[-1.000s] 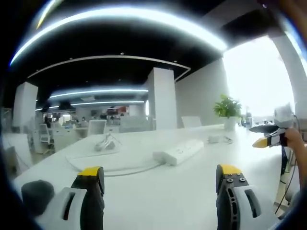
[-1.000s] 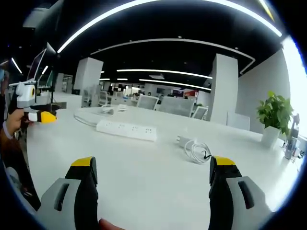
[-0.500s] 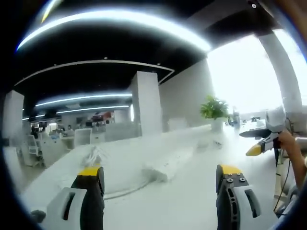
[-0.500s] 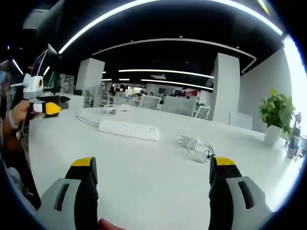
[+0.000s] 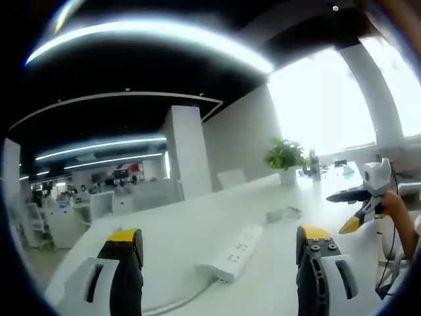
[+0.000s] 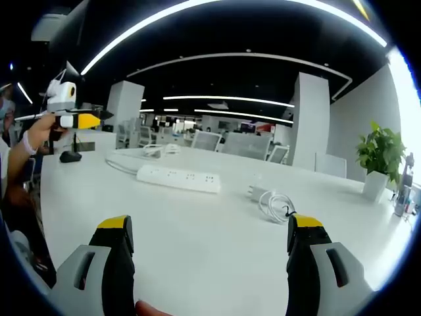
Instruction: Straighten the power strip on the desk, plug the charger into it
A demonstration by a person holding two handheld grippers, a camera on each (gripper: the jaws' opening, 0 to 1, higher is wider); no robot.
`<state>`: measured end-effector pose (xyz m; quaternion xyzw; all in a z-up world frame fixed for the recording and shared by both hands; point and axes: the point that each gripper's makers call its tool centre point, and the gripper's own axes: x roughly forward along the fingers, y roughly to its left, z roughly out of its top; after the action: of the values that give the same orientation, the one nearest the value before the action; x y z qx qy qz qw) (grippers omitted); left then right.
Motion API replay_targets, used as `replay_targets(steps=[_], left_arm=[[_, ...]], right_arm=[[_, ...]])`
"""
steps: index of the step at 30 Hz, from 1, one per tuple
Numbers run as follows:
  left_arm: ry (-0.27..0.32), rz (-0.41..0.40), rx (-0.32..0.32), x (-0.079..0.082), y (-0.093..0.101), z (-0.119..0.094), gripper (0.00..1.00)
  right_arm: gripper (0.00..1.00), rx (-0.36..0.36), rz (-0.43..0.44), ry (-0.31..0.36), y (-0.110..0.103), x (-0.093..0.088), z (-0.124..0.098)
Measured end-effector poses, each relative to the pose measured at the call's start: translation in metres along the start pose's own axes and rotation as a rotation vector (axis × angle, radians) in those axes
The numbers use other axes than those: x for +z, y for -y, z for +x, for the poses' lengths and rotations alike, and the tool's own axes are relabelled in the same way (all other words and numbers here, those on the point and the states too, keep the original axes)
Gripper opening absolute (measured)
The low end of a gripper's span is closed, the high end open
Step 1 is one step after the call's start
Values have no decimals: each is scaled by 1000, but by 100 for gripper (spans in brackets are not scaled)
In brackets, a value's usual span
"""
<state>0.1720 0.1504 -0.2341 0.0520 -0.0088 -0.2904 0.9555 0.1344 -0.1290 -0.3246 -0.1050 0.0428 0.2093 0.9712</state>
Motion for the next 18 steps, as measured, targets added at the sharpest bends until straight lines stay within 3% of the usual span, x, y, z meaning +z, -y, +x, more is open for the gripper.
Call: replay_targets(steps=[10,18], left_arm=[[-18,-3,-62,14,-2,26,99],[-41,10,-63,12,-10,41,99]], right_arm=[[97,3,0,0,0,1,0],[97,2,-1,-4,0,2,0]])
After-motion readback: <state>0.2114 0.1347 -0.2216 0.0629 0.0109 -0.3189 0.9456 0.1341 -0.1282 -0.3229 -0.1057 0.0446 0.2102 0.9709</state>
